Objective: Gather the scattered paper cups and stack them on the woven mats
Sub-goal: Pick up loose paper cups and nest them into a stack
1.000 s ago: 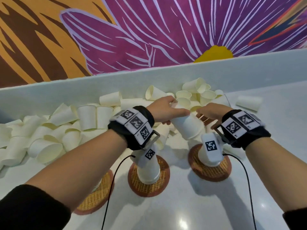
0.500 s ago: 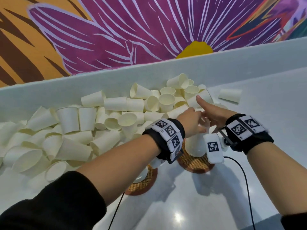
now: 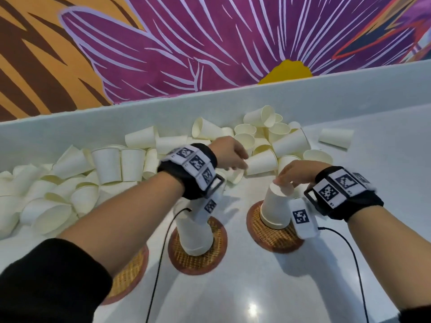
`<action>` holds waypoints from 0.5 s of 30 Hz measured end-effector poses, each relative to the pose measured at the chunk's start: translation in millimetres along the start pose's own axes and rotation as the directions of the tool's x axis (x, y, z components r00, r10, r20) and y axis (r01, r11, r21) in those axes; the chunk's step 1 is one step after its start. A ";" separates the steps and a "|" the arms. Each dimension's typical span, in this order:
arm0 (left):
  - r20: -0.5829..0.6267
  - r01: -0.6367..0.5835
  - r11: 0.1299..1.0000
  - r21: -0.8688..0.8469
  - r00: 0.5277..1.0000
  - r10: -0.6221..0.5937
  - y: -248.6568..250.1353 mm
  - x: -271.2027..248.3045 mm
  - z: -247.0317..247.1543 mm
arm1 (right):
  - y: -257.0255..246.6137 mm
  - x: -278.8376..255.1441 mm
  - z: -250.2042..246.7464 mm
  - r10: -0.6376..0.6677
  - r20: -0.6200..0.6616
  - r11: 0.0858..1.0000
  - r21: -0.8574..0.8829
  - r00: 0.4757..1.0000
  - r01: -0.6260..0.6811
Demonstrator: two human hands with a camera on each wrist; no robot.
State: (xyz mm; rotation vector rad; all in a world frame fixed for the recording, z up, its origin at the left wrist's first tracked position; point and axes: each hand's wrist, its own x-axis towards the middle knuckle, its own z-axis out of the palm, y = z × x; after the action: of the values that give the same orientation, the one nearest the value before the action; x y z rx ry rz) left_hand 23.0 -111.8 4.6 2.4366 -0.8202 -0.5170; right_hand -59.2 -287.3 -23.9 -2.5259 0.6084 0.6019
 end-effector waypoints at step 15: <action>-0.132 0.410 0.911 0.047 0.906 -0.401 -95.3 -26.9 -34.2 | -102.8 -12.8 34.5 -0.409 -0.114 0.891 0.162 0.905 0.424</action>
State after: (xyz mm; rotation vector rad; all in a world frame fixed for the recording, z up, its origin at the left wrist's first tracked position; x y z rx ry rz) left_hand 62.4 -17.4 -18.1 2.6895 -0.2802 -0.4882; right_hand -27.3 -183.8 -10.3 -2.4039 0.1227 0.2764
